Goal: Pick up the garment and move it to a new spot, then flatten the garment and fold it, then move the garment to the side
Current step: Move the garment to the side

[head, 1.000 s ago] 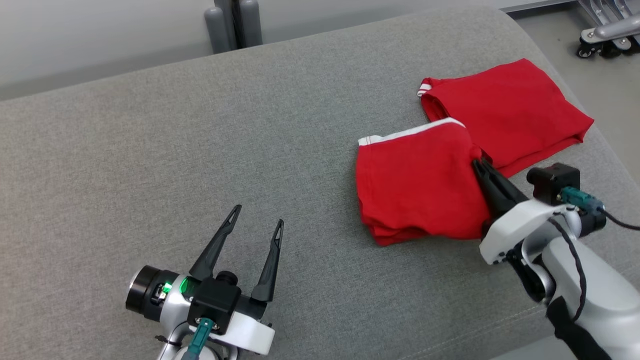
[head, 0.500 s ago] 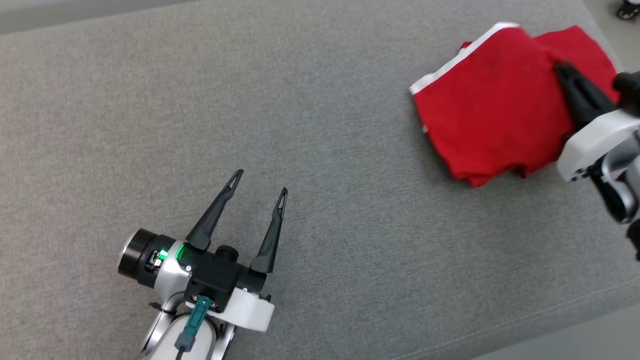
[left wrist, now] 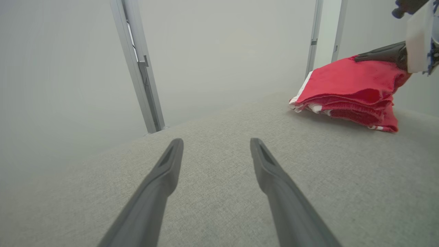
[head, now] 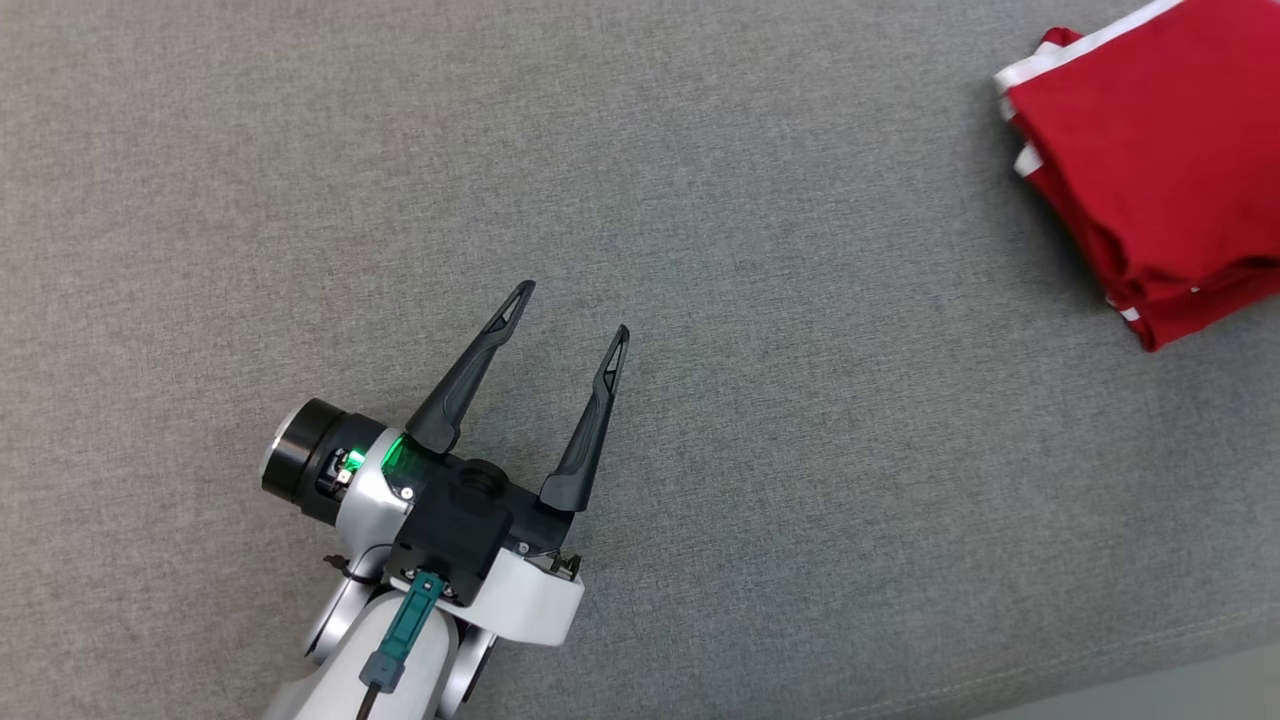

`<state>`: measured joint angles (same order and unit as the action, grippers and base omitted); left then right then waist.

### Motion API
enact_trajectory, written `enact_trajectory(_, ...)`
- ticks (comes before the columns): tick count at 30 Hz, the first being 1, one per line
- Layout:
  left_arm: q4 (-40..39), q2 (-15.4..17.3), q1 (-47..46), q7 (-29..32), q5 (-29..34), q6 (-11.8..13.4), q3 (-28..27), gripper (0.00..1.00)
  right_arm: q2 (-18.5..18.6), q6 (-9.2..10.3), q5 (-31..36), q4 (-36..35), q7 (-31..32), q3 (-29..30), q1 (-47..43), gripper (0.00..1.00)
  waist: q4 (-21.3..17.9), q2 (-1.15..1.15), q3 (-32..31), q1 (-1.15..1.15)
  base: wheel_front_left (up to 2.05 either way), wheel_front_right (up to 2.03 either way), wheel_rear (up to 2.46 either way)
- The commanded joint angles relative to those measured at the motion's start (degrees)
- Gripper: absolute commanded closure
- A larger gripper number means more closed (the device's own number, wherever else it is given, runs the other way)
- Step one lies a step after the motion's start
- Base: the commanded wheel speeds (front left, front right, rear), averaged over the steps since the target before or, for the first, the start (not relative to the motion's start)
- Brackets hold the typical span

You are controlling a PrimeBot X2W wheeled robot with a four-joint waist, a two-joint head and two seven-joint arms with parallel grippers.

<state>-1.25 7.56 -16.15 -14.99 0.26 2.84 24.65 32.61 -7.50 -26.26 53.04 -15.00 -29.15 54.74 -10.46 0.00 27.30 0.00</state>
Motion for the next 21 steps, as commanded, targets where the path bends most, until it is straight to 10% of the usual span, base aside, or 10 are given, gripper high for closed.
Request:
enact_trajectory(1,-0.5,0.3,-1.3,-0.1,0.3,-0.1,0.0,0.00,1.2,0.01,1.3,1.0,-0.3,1.8,0.7,1.00,0.5,0.00,0.5,0.00,0.00,0.00,0.00)
enact_trajectory(20,-1.1,1.3,-3.5,-0.1,0.4,-0.2,1.4,0.00,1.6,0.02,19.6,9.5,-0.2,14.3,3.3,1.00,3.2,0.00,3.3,0.00,0.00,0.00,0.00)
enact_trajectory(21,-1.0,1.2,-3.6,-0.1,0.3,-0.2,1.5,0.00,1.6,0.02,21.3,9.3,-0.2,15.9,3.2,0.61,3.4,0.00,3.3,0.00,0.00,0.00,0.00)
